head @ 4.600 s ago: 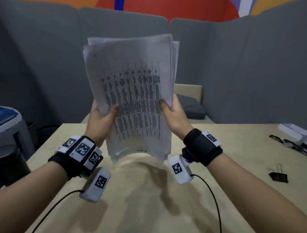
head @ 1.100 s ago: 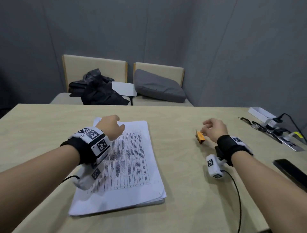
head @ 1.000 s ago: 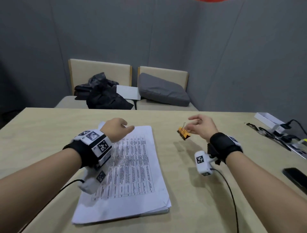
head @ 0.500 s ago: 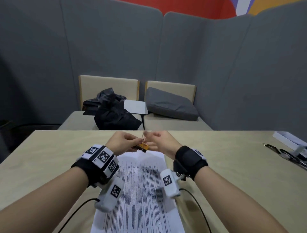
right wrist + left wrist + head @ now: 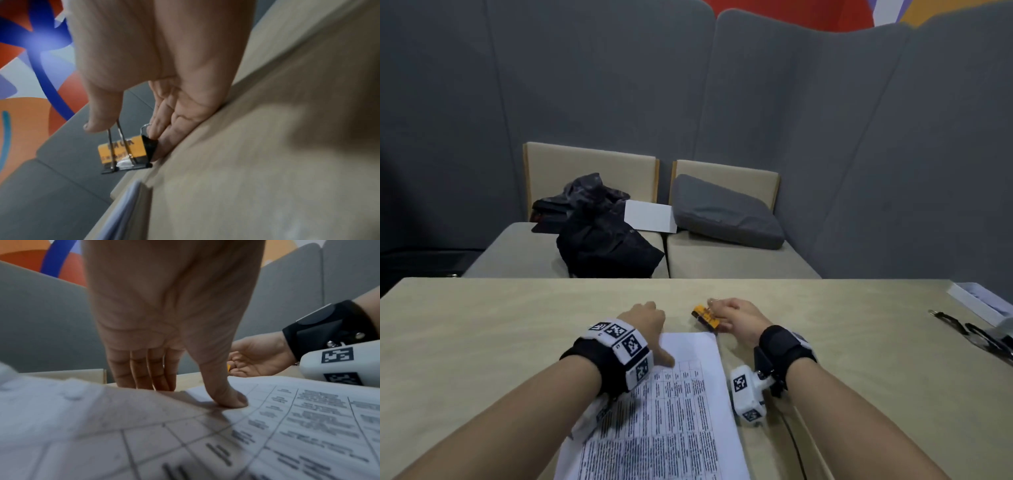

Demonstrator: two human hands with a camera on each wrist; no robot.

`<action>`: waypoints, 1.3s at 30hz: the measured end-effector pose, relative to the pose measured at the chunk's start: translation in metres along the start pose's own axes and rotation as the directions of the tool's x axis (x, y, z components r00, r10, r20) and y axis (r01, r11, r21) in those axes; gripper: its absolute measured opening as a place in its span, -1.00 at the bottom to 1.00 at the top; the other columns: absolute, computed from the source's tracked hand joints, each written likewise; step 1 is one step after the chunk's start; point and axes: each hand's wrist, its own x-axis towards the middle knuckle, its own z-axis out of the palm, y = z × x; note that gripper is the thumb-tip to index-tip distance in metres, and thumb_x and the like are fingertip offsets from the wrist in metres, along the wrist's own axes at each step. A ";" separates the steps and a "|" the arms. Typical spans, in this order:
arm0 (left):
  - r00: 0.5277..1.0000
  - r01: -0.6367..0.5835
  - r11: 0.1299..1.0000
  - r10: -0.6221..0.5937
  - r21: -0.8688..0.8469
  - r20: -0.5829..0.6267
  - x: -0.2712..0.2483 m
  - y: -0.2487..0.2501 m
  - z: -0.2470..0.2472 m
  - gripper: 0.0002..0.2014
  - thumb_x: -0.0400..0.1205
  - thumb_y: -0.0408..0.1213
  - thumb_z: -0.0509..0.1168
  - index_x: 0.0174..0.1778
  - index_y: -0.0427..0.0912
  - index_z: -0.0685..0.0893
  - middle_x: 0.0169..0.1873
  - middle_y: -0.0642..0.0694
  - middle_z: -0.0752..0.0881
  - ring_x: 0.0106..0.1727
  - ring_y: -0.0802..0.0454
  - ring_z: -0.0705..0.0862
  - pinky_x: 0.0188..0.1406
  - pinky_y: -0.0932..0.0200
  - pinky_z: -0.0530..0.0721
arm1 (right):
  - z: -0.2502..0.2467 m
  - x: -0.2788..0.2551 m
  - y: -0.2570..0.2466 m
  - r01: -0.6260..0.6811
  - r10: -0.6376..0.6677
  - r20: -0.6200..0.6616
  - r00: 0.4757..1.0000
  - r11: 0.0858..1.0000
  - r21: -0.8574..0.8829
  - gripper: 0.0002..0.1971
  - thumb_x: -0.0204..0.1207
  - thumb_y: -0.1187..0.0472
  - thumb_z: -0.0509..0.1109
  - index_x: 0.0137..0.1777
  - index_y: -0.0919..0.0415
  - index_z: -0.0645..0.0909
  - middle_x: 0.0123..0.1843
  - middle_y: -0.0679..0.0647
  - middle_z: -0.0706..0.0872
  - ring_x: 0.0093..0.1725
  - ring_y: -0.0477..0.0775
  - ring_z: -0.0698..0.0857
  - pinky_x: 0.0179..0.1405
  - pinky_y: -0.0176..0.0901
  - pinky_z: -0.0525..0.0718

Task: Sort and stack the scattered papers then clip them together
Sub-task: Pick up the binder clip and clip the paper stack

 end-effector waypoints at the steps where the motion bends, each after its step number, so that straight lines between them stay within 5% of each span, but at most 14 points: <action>1: 1.000 -0.004 1.000 0.004 0.010 0.012 0.002 0.001 0.001 -0.37 0.24 0.25 0.51 0.06 -0.10 0.57 0.00 -0.04 0.54 0.02 -0.06 0.57 0.03 0.01 0.64 | -0.004 0.001 0.004 -0.001 0.002 -0.009 1.000 0.994 0.111 -0.58 0.38 0.08 0.57 0.07 0.35 0.56 0.04 0.14 0.74 -0.12 0.01 0.76 -0.04 -0.20 0.77; 3: 0.999 -0.015 0.999 0.014 0.028 0.042 0.007 0.003 0.001 -0.37 0.26 0.20 0.53 0.09 -0.13 0.55 0.01 -0.06 0.56 0.03 -0.07 0.58 0.08 -0.01 0.64 | -0.013 0.004 0.011 0.004 0.002 -0.023 1.000 0.963 0.269 -0.74 0.55 0.28 0.43 0.17 0.39 0.52 -0.03 0.16 0.76 -0.15 0.03 0.79 -0.15 -0.23 0.80; 8: 0.991 -0.026 0.997 0.017 0.068 0.130 0.016 0.012 -0.004 -0.41 0.30 0.10 0.57 0.06 -0.23 0.62 0.00 -0.14 0.72 0.03 -0.13 0.70 0.11 -0.06 0.70 | -0.018 0.006 0.016 0.013 -0.009 -0.016 1.000 0.952 0.305 -0.68 0.57 0.28 0.41 0.26 0.39 0.50 0.00 0.19 0.77 -0.15 0.01 0.82 -0.18 -0.25 0.80; 13: 0.988 0.016 0.999 -0.023 0.045 0.153 0.017 0.016 -0.005 -0.45 0.33 0.06 0.57 0.07 -0.25 0.66 0.00 -0.14 0.76 0.03 -0.12 0.73 0.12 -0.04 0.71 | -0.016 0.008 0.014 0.001 0.001 -0.008 1.000 0.969 0.247 -0.62 0.53 0.14 0.47 0.23 0.34 0.51 0.24 0.30 0.73 0.22 0.22 0.75 0.16 -0.11 0.74; 19: 0.994 0.080 0.994 -0.085 0.071 0.072 0.024 0.009 -0.001 -0.37 0.03 0.32 0.56 -0.26 -0.10 0.62 -0.27 -0.03 0.67 -0.26 -0.07 0.69 -0.10 -0.04 0.76 | -0.010 0.004 0.014 0.027 -0.021 -0.029 0.999 0.971 0.239 -0.67 0.55 0.16 0.46 0.19 0.32 0.52 0.13 0.25 0.75 0.05 0.12 0.78 0.05 -0.24 0.76; 29: 0.991 0.053 0.998 -0.056 0.029 0.120 0.021 0.006 -0.001 -0.49 0.18 0.24 0.56 -0.35 -0.07 0.51 -0.34 -0.01 0.72 -0.27 -0.03 0.72 -0.09 -0.03 0.75 | -0.009 0.004 0.014 0.037 -0.024 -0.056 0.998 0.971 0.237 -0.69 0.58 0.21 0.43 0.22 0.35 0.51 0.27 0.31 0.69 0.01 0.09 0.76 0.00 -0.27 0.76; 34: 0.993 0.066 0.996 -0.072 0.064 0.095 0.016 0.015 -0.006 -0.46 0.23 0.20 0.57 -0.43 -0.11 0.42 -0.39 -0.01 0.57 -0.24 -0.02 0.57 -0.02 0.03 0.71 | -0.010 0.003 0.015 0.029 -0.017 -0.056 0.998 0.975 0.222 -0.62 0.57 0.19 0.44 0.28 0.38 0.50 0.30 0.36 0.69 0.06 0.15 0.77 0.03 -0.24 0.76; 39: 0.989 0.067 0.998 -0.065 -0.009 0.135 0.008 0.022 -0.008 -0.57 0.42 -0.03 0.54 -0.37 -0.23 0.45 -0.45 -0.03 0.53 -0.42 0.03 0.52 -0.42 0.19 0.47 | -0.008 0.000 0.013 0.024 -0.011 -0.065 0.998 0.979 0.202 -0.64 0.57 0.18 0.44 0.26 0.36 0.51 0.30 0.35 0.69 0.09 0.19 0.78 0.14 -0.16 0.74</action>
